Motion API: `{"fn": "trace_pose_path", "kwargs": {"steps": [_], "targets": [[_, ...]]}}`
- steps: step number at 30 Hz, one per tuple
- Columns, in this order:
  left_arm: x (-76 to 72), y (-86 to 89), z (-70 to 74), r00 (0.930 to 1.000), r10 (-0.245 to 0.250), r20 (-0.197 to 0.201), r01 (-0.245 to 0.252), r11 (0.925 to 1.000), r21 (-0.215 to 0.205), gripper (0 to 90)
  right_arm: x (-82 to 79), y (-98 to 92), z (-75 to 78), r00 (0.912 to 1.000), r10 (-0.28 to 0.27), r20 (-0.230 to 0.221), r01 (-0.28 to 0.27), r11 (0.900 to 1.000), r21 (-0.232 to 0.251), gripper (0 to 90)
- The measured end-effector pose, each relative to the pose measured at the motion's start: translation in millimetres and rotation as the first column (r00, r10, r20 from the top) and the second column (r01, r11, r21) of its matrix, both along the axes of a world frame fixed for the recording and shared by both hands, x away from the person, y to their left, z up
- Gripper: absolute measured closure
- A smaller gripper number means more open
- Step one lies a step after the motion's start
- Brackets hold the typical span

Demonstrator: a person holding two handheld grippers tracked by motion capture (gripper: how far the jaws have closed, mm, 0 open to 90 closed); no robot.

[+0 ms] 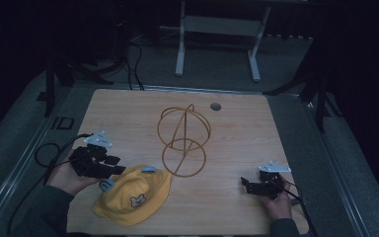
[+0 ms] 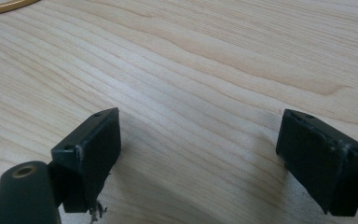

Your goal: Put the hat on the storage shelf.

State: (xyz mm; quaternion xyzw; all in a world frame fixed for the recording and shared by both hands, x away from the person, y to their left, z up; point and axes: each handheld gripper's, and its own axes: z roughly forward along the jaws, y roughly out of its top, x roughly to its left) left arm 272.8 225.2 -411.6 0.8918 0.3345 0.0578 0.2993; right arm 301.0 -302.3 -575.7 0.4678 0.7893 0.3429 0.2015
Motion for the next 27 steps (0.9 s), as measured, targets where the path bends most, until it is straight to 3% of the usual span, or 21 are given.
{"fn": "trace_pose_path", "kwargs": {"steps": [14,27], "targets": [[-3.3,-12.5,-7.0,0.9977,-0.052,-0.044,0.054,0.998,0.034,58.8,0.0,0.0,0.0,1.0,0.0,0.0,0.0,1.0,0.0,13.8],[0.3,-23.0,-16.4,0.9898,-0.097,-0.104,0.106,0.991,0.081,65.6,0.0,0.0,0.0,1.0,0.0,0.0,0.0,1.0,0.0,13.8]]}}
